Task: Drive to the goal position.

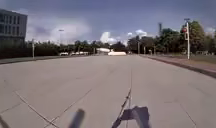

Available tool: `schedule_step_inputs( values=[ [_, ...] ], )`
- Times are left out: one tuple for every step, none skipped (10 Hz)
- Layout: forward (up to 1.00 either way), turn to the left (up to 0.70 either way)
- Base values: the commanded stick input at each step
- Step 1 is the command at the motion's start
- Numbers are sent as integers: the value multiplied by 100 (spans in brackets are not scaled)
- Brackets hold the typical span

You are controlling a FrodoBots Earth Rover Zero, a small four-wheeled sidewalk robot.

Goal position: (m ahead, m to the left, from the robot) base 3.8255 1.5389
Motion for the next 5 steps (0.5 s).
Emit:
schedule_step_inputs(
  values=[
    [100, -41],
    [100, -41],
    [100, -41],
    [100, -41],
    [100, -41]
  ],
)
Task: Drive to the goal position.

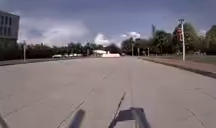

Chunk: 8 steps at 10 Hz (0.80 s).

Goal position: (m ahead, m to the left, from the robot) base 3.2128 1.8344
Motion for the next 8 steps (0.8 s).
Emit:
schedule_step_inputs(
  values=[
    [100, -41],
    [100, -40],
    [100, -13],
    [100, -2],
    [100, -2],
    [100, -2],
    [100, -2],
    [100, -2]
  ],
)
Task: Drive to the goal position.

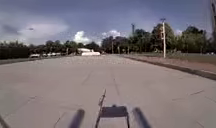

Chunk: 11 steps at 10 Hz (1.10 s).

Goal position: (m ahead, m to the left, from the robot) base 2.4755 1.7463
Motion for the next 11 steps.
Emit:
schedule_step_inputs(
  values=[
    [100, -2],
    [100, -2],
    [100, -2],
    [100, -2],
    [100, -23],
    [100, -41],
    [100, -41],
    [100, -41],
    [100, -41],
    [100, -41],
    [100, -41]
  ],
)
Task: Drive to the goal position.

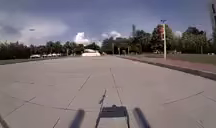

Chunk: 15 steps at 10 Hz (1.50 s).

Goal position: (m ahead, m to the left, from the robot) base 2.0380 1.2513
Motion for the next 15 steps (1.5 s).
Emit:
schedule_step_inputs(
  values=[
    [100, -41],
    [100, -41],
    [100, -39],
    [100, -19],
    [100, -2],
    [100, -2],
    [100, -2],
    [100, -2],
    [100, -2],
    [100, -2],
    [100, -2],
    [100, -2],
    [48, -1],
    [0, 0],
    [30, -1]
  ],
)
